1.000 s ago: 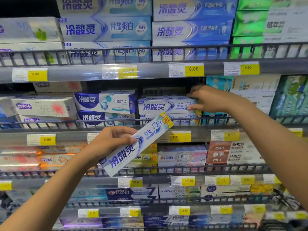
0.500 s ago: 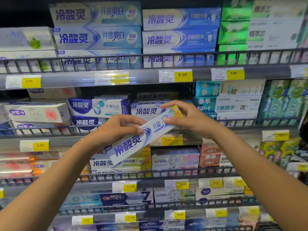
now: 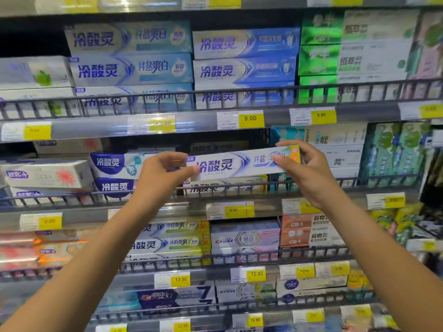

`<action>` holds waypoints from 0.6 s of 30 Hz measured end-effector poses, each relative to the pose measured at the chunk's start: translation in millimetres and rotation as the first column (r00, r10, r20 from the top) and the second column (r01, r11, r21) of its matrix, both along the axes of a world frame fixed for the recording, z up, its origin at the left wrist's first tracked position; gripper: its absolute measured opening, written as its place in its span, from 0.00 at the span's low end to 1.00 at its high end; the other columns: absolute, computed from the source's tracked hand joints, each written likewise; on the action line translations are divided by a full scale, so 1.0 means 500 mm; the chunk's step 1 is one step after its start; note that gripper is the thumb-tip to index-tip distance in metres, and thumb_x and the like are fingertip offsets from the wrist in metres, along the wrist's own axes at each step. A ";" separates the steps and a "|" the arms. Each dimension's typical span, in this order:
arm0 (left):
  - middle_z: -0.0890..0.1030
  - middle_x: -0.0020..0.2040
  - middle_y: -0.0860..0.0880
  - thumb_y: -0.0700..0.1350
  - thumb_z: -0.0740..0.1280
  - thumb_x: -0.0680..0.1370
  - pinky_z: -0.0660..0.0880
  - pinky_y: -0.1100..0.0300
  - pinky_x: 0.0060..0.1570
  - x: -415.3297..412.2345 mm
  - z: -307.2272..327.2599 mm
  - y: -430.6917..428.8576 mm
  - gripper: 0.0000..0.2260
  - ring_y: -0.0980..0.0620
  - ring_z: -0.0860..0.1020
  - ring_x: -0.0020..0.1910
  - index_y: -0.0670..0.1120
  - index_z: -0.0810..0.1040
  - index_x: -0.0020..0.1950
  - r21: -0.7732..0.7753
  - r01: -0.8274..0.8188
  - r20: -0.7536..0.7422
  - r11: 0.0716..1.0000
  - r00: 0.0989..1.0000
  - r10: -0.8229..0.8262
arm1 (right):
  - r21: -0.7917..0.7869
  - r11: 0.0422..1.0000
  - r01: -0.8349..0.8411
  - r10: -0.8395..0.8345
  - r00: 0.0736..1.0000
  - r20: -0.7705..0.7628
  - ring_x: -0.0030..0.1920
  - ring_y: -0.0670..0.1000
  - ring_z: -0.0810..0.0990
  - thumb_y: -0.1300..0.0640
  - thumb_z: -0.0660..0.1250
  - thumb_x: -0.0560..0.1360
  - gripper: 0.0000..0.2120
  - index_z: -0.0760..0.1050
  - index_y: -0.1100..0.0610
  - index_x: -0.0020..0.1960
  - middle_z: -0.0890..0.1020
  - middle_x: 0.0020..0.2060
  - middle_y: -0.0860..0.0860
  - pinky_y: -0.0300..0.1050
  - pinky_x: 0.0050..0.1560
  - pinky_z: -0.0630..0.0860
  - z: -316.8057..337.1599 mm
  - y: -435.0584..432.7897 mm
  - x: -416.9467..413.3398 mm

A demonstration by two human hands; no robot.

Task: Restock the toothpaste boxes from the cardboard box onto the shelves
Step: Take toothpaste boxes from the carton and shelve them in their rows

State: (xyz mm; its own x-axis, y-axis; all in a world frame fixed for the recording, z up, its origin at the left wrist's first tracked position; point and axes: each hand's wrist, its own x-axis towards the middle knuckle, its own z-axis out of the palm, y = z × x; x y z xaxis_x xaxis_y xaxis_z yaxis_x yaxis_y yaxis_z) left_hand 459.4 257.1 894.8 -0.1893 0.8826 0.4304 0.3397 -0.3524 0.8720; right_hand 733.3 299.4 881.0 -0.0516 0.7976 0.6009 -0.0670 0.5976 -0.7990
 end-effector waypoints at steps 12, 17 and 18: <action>0.79 0.53 0.53 0.37 0.65 0.77 0.74 0.59 0.55 0.044 0.012 0.053 0.16 0.58 0.77 0.50 0.45 0.75 0.65 0.151 -0.030 -0.108 0.988 0.993 0.047 | 0.226 0.926 0.304 -0.308 0.951 -0.017 0.35 0.35 0.70 0.58 0.72 0.72 0.11 0.76 0.55 0.53 0.72 0.38 0.40 0.27 0.39 0.65 0.017 0.023 -0.054; 0.78 0.51 0.55 0.37 0.63 0.77 0.73 0.63 0.45 0.033 0.000 0.065 0.18 0.58 0.77 0.47 0.46 0.73 0.67 0.117 -0.109 -0.136 0.987 0.983 0.125 | 0.240 0.928 0.283 -0.303 0.952 0.049 0.44 0.35 0.73 0.56 0.72 0.72 0.12 0.75 0.51 0.54 0.76 0.45 0.40 0.30 0.47 0.69 0.016 0.039 -0.088; 0.77 0.54 0.54 0.37 0.63 0.77 0.73 0.64 0.44 0.031 -0.001 0.064 0.19 0.58 0.77 0.46 0.46 0.71 0.68 0.115 -0.123 -0.151 0.986 0.979 0.139 | 0.246 0.930 0.274 -0.299 0.952 0.070 0.48 0.38 0.75 0.55 0.72 0.72 0.12 0.75 0.50 0.55 0.77 0.48 0.39 0.31 0.51 0.70 0.016 0.039 -0.093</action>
State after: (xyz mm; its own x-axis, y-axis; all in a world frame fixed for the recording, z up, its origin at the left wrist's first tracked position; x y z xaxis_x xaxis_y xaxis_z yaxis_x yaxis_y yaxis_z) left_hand 475.0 289.3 894.3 -0.2223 0.8032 0.5526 0.5199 -0.3818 0.7642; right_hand 686.9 319.1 889.0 0.0866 0.6274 0.7739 0.2107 0.7477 -0.6297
